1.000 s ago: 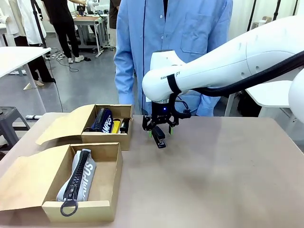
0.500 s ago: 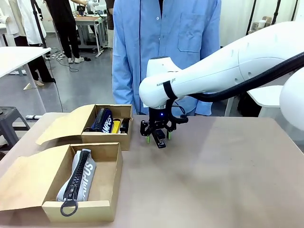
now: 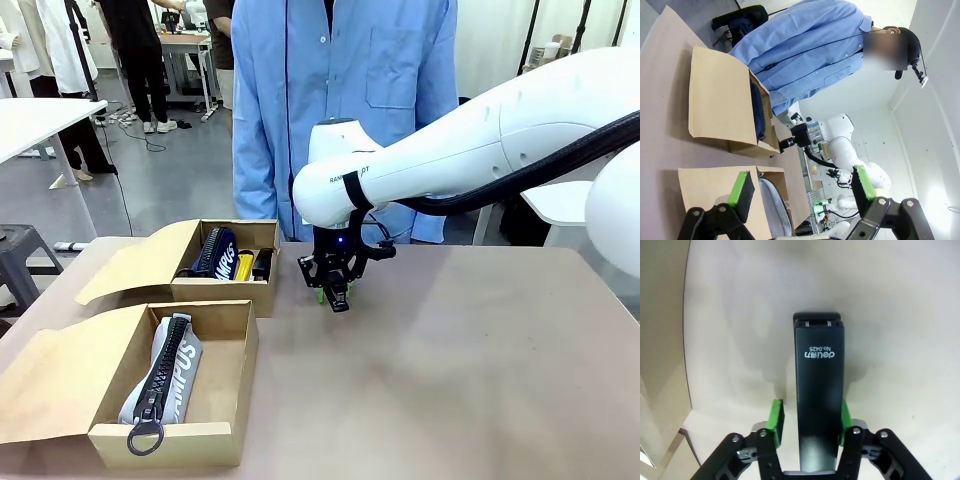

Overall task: Place items inside the box.
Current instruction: Pick up a Pencil pouch or Stapler and place it inside the Mailer Box closest to the robot.

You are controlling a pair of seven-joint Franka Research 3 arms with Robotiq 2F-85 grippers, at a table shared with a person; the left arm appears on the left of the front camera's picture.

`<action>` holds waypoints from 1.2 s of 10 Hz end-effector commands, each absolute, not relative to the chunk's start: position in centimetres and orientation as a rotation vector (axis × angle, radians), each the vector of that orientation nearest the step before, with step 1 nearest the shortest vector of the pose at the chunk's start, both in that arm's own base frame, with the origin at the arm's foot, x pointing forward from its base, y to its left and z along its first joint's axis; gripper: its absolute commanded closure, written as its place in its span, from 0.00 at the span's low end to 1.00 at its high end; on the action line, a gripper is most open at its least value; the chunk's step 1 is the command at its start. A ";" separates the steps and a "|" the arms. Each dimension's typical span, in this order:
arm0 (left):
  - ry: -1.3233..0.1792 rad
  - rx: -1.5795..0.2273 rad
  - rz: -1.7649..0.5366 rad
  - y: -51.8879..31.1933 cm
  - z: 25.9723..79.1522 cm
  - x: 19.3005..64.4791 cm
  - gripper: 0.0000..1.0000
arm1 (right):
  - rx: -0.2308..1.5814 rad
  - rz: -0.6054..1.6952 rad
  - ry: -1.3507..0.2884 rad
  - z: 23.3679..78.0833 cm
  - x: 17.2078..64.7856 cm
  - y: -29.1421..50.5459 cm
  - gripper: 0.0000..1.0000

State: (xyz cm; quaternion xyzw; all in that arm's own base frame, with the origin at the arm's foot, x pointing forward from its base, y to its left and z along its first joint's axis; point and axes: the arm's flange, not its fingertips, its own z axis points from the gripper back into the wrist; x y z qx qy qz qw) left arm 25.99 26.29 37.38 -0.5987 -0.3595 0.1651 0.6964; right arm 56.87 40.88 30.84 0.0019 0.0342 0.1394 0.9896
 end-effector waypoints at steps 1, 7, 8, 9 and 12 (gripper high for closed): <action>-0.833 -1.343 0.352 26.1 37.5 26.1 0.00 | -0.027 0.244 0.053 31.2 56.8 41.0 1.00; -0.833 -1.343 0.352 26.1 37.5 26.1 0.00 | -0.026 0.200 0.030 33.3 56.2 39.3 1.00; -0.833 -1.343 0.352 26.1 37.5 26.1 0.00 | -0.010 0.170 0.032 35.1 55.3 38.0 1.00; -0.833 -1.343 0.352 26.1 37.5 26.1 0.00 | -0.006 0.135 0.038 37.2 54.1 36.3 1.00; -0.833 -1.343 0.352 26.1 37.5 26.1 0.00 | 0.002 0.104 0.104 42.5 47.4 31.2 1.00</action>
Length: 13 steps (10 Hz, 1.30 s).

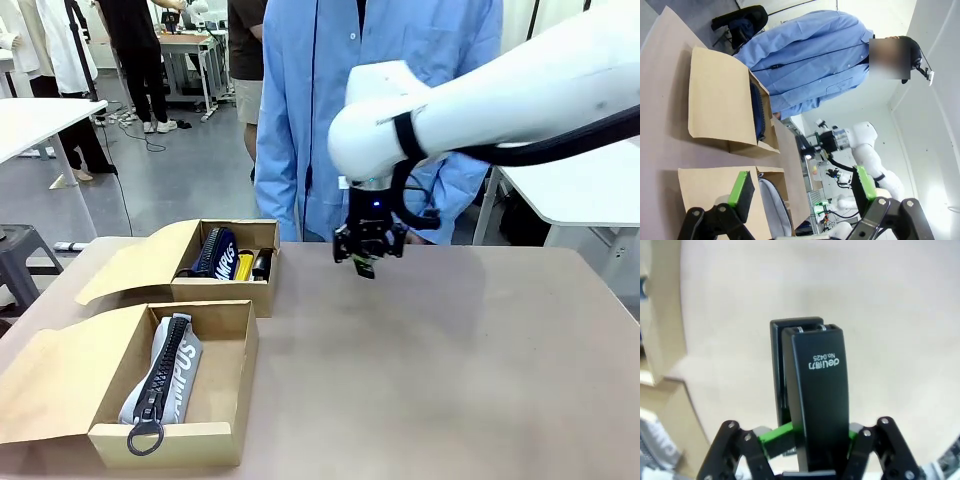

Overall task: Place items inside the box.
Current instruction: Pick up a Pencil pouch or Stapler and place it inside the Mailer Box closest to the robot.

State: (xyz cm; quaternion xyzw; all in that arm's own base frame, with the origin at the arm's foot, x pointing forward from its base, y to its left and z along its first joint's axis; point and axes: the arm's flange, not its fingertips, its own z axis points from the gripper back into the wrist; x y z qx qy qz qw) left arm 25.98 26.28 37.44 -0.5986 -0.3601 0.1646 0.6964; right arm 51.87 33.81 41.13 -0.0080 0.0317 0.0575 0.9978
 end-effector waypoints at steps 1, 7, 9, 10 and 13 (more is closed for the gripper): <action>-0.833 -1.343 0.352 26.1 37.5 26.1 0.00 | 0.052 0.119 0.124 44.9 42.5 28.7 1.00; -0.833 -1.343 0.352 26.1 37.5 26.1 0.00 | 0.098 -0.003 0.056 46.2 30.9 23.8 1.00; -0.833 -1.343 0.352 26.1 37.5 26.1 0.00 | 0.098 -0.003 0.056 46.2 30.9 23.8 1.00; -0.833 -1.343 0.352 26.1 37.5 26.1 0.00 | 0.122 -0.011 0.045 45.6 29.0 22.5 1.00; -0.833 -1.343 0.352 26.1 37.5 26.1 0.00 | 0.173 0.041 -0.052 46.1 31.0 30.4 1.00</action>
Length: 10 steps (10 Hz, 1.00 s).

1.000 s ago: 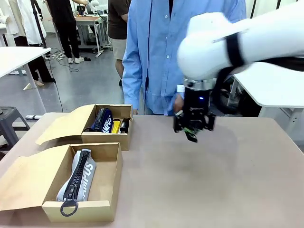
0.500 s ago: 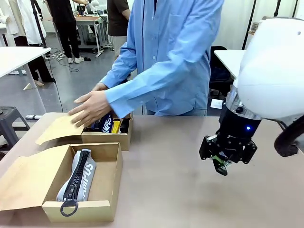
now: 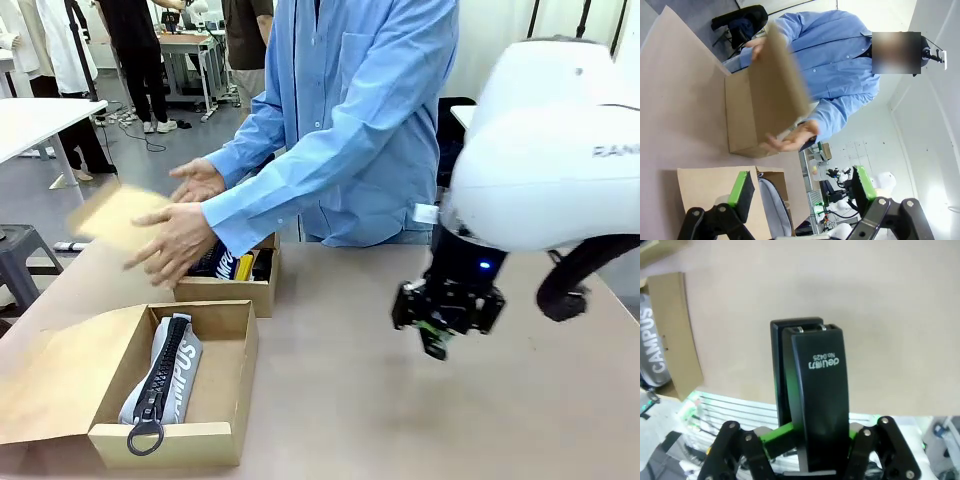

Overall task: Place items inside the box.
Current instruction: Pick up a Pencil pouch or Stapler and place it inside the Mailer Box closest to the robot.

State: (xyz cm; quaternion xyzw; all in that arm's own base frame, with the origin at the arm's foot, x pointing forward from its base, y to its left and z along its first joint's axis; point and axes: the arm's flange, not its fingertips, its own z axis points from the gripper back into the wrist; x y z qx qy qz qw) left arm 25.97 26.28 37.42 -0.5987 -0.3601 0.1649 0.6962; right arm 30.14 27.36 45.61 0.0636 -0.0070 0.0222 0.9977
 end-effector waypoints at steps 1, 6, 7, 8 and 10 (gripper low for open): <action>-0.833 -1.343 0.352 26.1 37.5 26.1 0.00 | 0.199 0.072 -0.053 46.5 30.8 32.8 1.00; -0.833 -1.343 0.352 26.1 37.5 26.1 0.00 | 0.041 -0.032 -0.065 46.4 27.7 21.6 1.00; -0.833 -1.343 0.352 26.1 37.5 26.1 0.00 | 0.051 -0.102 -0.118 46.0 25.5 18.1 1.00; -0.833 -1.343 0.352 26.1 37.5 26.1 0.00 | 0.079 -0.190 -0.137 45.0 23.8 15.8 1.00; -0.833 -1.343 0.352 26.1 37.5 26.1 0.00 | 0.129 -0.249 -0.109 42.5 22.9 14.4 1.00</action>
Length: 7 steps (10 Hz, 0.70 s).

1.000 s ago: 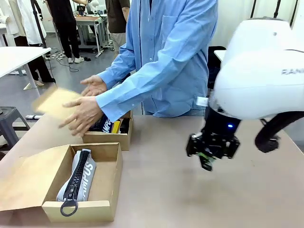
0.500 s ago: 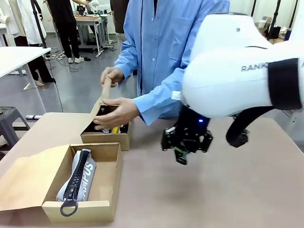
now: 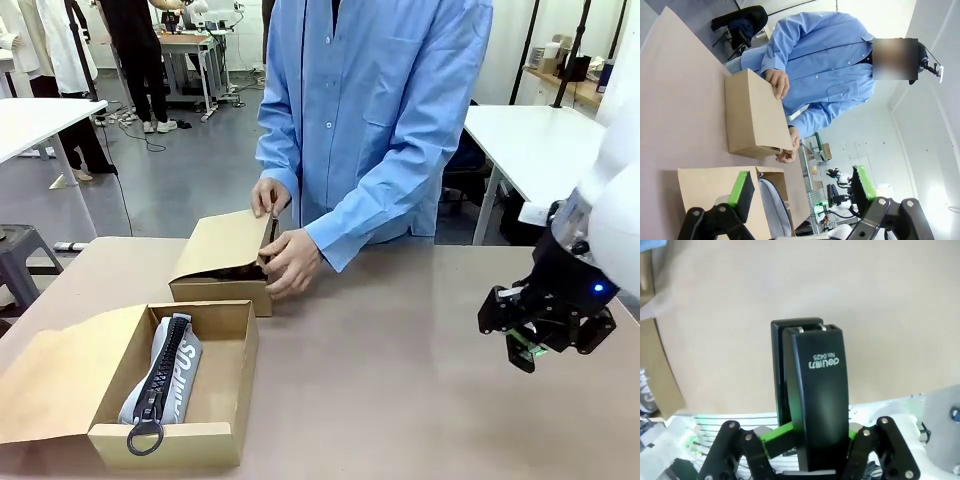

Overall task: Place items inside the box.
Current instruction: Pick up a Pencil pouch or Stapler and place it inside the Mailer Box closest to the robot.

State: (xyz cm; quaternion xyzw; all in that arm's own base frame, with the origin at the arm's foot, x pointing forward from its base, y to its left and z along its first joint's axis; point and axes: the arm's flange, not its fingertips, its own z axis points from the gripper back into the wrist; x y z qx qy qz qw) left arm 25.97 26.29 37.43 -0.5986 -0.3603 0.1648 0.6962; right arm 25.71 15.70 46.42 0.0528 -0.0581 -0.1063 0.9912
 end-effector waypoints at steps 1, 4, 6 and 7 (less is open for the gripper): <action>-0.833 -1.343 0.352 26.1 37.5 26.1 0.00 | 0.142 -0.255 -0.100 41.8 23.1 14.3 1.00; -0.833 -1.343 0.352 26.1 37.5 26.1 0.00 | 0.161 -0.229 -0.111 42.2 24.5 15.4 1.00; -0.833 -1.343 0.352 26.1 37.5 26.1 0.00 | 0.116 -0.184 -0.099 42.9 25.8 17.4 1.00; -0.833 -1.343 0.352 26.1 37.5 26.1 0.00 | 0.110 -0.169 -0.100 43.3 26.4 18.5 1.00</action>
